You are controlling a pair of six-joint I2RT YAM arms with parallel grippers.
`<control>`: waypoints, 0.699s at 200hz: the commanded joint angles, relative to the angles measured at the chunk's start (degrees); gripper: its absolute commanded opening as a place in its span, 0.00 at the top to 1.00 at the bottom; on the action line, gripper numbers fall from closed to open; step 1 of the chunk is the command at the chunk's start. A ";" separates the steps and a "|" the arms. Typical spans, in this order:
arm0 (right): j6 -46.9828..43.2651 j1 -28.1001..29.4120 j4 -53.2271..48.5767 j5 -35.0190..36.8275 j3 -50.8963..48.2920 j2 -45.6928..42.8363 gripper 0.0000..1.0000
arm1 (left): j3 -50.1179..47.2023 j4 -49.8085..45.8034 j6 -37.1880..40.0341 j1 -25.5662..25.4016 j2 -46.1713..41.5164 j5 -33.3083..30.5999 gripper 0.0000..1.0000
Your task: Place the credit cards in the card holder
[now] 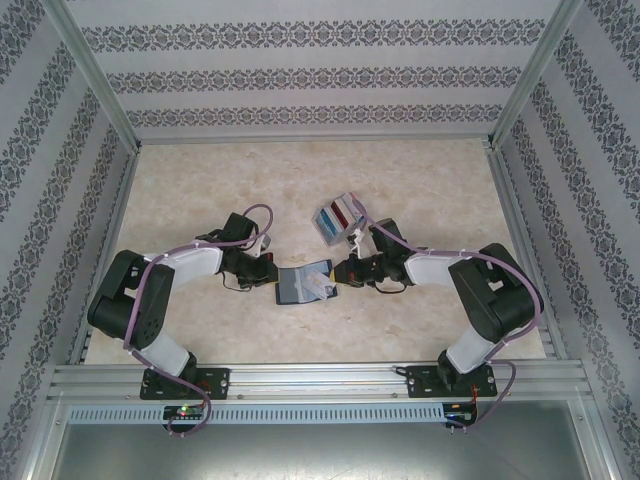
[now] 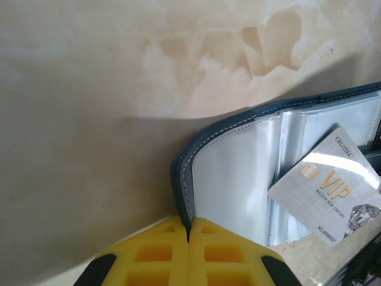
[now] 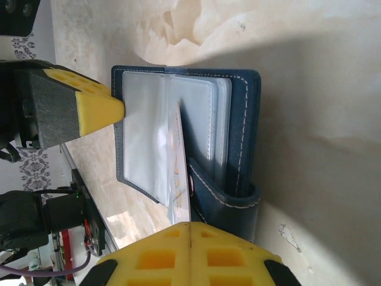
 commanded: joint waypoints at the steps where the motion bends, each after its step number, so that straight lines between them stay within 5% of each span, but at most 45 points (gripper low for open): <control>1: -0.51 0.39 0.75 0.47 1.17 1.33 1.00 | -0.20 -0.63 1.59 0.43 0.48 -1.41 1.00; 140: 4.00 3.91 4.41 10.62 2.42 2.84 1.00 | -2.28 2.52 0.67 0.42 0.81 -0.90 1.00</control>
